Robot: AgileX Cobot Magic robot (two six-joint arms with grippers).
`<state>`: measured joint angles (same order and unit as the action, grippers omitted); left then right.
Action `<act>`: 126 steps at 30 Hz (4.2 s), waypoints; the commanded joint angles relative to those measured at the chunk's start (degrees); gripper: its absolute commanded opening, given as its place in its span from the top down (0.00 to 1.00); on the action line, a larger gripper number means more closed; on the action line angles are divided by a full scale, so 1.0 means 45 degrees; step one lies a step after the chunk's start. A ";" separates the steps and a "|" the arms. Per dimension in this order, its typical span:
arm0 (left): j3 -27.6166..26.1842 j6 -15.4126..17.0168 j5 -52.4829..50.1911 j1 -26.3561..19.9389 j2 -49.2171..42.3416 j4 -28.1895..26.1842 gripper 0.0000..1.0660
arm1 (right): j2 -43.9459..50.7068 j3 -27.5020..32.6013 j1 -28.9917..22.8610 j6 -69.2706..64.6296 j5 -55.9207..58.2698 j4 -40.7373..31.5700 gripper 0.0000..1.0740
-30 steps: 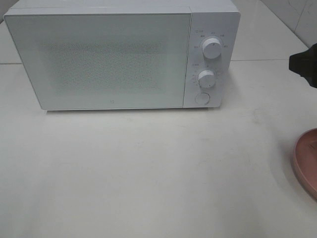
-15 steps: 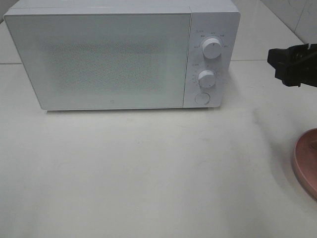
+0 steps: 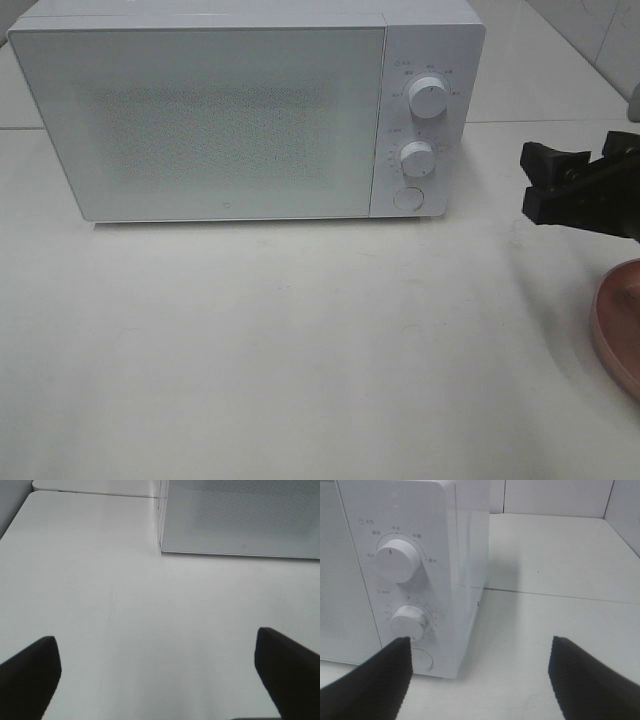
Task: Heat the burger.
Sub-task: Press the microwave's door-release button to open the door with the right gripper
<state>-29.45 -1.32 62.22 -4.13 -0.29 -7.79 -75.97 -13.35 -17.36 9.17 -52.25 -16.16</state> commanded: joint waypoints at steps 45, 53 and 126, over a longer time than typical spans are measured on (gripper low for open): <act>0.0000 -0.0025 -0.0191 -0.0013 -0.0280 -0.0089 0.08 | -0.4036 -0.0675 -0.6417 -0.5921 -0.4495 -0.6621 0.38; 0.0000 -0.0025 -0.0191 -0.0013 -0.0280 -0.0089 0.08 | -0.4036 -0.0675 -0.6417 -1.1625 -0.4444 -0.6634 0.56; 0.0000 -0.0025 -0.0191 -0.0013 -0.0280 -0.0102 0.08 | -0.9384 -0.6137 -0.3807 -1.9264 -0.1388 -0.5615 1.00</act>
<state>-29.45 -1.32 62.22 -4.13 -0.29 -7.79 -118.14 -39.99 -35.12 -78.61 -58.67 -42.57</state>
